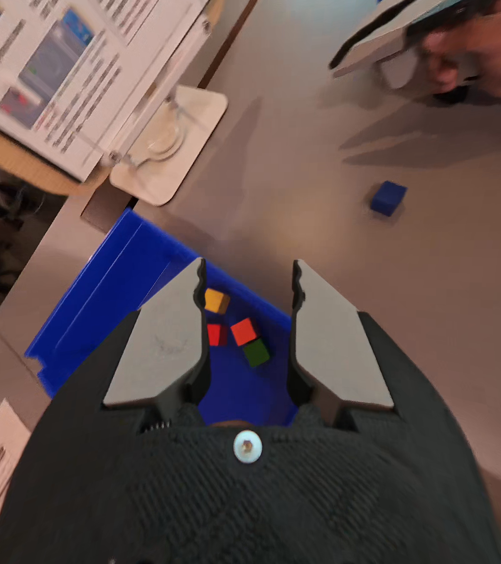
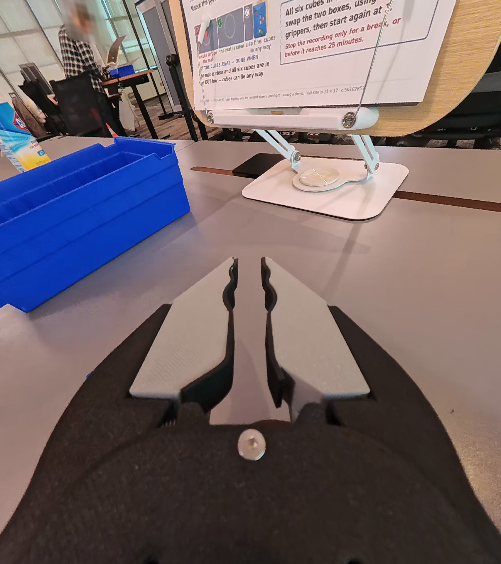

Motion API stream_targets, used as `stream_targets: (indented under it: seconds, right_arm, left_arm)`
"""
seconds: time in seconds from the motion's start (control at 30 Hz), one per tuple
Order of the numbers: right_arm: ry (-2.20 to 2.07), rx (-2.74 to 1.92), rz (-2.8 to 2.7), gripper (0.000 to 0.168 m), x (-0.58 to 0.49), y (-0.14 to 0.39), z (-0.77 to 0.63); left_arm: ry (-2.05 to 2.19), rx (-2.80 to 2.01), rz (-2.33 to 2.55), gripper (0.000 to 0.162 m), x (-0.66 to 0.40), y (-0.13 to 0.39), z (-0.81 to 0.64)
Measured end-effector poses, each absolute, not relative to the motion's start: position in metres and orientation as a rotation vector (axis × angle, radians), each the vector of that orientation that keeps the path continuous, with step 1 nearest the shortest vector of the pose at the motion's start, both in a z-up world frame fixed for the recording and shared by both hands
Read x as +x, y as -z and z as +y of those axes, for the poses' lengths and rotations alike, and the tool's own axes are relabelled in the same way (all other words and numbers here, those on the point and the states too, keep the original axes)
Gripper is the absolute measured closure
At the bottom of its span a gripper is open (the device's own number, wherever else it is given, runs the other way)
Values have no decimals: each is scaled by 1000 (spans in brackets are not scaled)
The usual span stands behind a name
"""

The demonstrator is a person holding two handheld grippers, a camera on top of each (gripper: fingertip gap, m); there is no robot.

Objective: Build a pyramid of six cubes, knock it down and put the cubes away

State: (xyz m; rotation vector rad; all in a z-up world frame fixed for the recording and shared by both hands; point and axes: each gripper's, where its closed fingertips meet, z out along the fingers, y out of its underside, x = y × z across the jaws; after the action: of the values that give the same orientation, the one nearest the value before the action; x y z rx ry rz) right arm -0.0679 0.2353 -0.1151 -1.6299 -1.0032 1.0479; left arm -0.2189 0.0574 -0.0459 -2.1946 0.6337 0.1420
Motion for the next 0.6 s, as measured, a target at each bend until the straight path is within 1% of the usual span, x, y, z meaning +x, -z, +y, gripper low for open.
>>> stream_targets:
  seconds: [0.03,0.13,0.4,0.47,0.53,0.6]
  right_arm:
    - [-1058,-1631,-1001,156,-68,115,234]
    - [-1078,-1649,-996,156,-69,119,234]
    - [-1172,-1704,-945,156,-69,125,236]
    - [-1166,-1701,-949,156,-70,124,236]
    - [-1146,-1697,-963,156,-70,124,236]
    - [-1140,-1698,-978,156,-72,125,234]
  left_arm:
    - [-162,-2215,591,106,-234,51,56]
    - [-260,-2302,528,106,-277,77,50]
    - [-213,-2557,659,107,-319,154,44]
    - [-262,-2584,696,108,-328,164,48]
    - [-227,-2581,708,116,-328,171,53]
    - [-219,-2600,706,116,-333,179,57]
